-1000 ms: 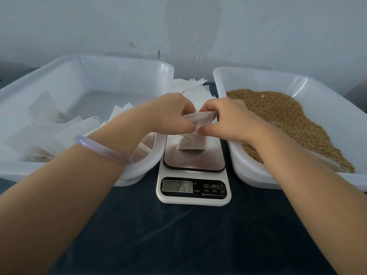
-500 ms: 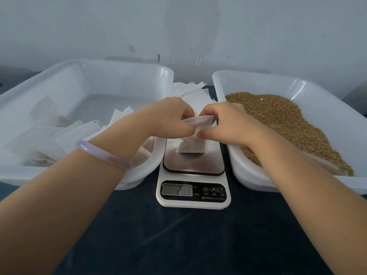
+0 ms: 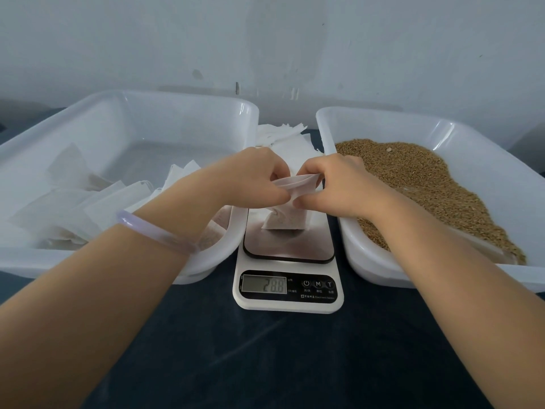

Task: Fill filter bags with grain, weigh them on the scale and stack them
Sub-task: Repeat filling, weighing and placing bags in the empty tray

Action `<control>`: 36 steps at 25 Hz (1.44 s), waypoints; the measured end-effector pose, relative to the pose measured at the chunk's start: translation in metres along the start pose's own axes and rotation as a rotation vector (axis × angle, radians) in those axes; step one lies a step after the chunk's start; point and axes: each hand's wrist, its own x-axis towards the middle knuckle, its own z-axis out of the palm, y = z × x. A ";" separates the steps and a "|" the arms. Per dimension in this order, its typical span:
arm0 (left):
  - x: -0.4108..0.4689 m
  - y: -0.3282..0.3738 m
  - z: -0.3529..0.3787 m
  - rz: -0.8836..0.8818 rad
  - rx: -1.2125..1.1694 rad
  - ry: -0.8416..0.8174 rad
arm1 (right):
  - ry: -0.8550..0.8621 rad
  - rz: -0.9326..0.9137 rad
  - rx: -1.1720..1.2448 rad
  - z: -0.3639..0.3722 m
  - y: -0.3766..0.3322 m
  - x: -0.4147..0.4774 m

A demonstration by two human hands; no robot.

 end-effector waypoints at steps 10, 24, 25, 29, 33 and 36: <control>-0.001 0.002 -0.001 -0.026 -0.011 0.011 | -0.014 0.057 0.028 -0.002 -0.003 -0.003; -0.001 0.011 -0.010 0.282 -0.682 0.372 | -0.054 -0.103 0.836 -0.012 0.001 -0.006; -0.002 0.012 -0.010 0.305 -0.720 0.389 | -0.067 -0.107 0.845 -0.013 0.001 -0.007; 0.000 0.010 -0.010 0.288 -0.772 0.422 | -0.032 -0.062 0.946 -0.019 0.010 -0.010; 0.003 0.004 0.001 0.173 -0.663 0.343 | 0.097 0.213 0.902 -0.046 0.054 -0.017; 0.006 0.004 0.007 0.169 -0.581 0.268 | 0.074 0.425 0.661 -0.065 0.099 -0.031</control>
